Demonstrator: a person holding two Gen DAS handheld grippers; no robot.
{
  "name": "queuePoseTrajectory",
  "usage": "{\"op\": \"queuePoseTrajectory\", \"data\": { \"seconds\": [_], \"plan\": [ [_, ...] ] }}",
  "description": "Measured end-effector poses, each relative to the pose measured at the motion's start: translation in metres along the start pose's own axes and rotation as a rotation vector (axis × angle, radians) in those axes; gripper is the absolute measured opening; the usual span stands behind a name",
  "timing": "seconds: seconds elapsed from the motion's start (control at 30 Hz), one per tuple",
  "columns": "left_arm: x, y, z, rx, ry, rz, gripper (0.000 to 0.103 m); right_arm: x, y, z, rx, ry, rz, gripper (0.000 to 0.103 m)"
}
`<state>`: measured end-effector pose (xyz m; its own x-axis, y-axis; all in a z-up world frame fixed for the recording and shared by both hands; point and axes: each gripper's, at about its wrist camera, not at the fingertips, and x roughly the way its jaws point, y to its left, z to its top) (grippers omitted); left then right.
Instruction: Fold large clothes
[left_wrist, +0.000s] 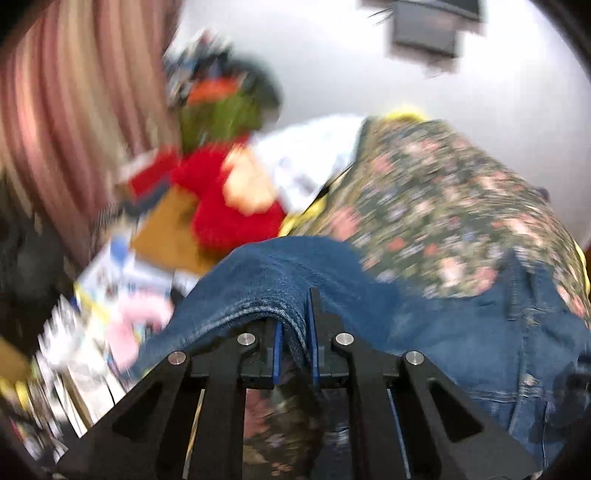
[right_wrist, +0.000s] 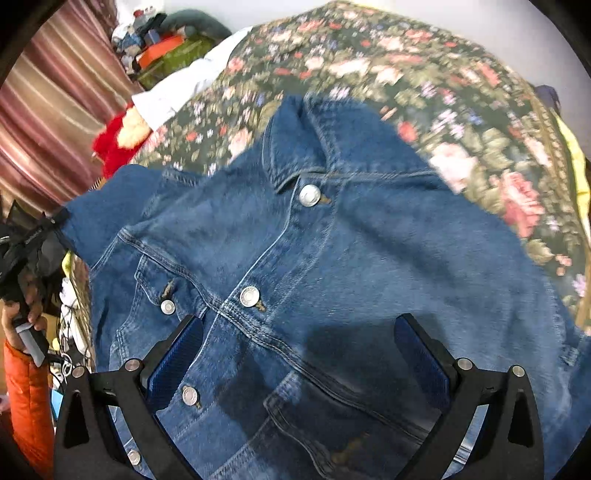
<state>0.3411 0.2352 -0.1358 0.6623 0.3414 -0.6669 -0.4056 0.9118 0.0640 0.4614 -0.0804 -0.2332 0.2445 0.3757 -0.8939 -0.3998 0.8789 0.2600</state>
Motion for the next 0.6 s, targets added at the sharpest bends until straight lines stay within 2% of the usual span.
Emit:
{"op": "queuePoseTrajectory", "data": {
  "seconds": [0.07, 0.13, 0.17, 0.2, 0.37, 0.43, 0.47, 0.5, 0.6],
  "plan": [
    [-0.017, -0.029, 0.004, 0.088, -0.046, -0.012, 0.011, -0.015, -0.004, -0.001, -0.002, -0.030, -0.007, 0.103],
    [-0.020, -0.057, -0.002, 0.148, -0.027, -0.061, 0.011, -0.032, -0.007, -0.004, -0.008, -0.062, -0.020, 0.103],
    [-0.016, -0.065, -0.006, 0.151, 0.006, -0.093, 0.011, -0.039, -0.009, -0.005, -0.008, -0.074, -0.025, 0.103],
    [-0.005, -0.075, -0.016, 0.149, 0.071, -0.141, 0.011, -0.049, -0.010, -0.008, -0.008, -0.087, -0.028, 0.103],
    [0.043, -0.098, -0.069, 0.138, 0.325, -0.222, 0.012, -0.080, -0.019, -0.028, -0.006, -0.119, -0.034, 0.103],
    [0.057, -0.103, -0.090, 0.107, 0.398, -0.234, 0.020, -0.089, -0.021, -0.035, -0.010, -0.126, -0.049, 0.103],
    [0.062, -0.103, -0.099, 0.096, 0.427, -0.241, 0.031, -0.095, -0.021, -0.040, -0.016, -0.132, -0.061, 0.103],
    [0.065, -0.098, -0.107, 0.083, 0.462, -0.248, 0.039, -0.099, -0.021, -0.044, -0.024, -0.138, -0.071, 0.103],
    [0.058, -0.086, -0.116, 0.062, 0.492, -0.279, 0.050, -0.108, -0.022, -0.053, -0.043, -0.146, -0.086, 0.103]
  ]
}}
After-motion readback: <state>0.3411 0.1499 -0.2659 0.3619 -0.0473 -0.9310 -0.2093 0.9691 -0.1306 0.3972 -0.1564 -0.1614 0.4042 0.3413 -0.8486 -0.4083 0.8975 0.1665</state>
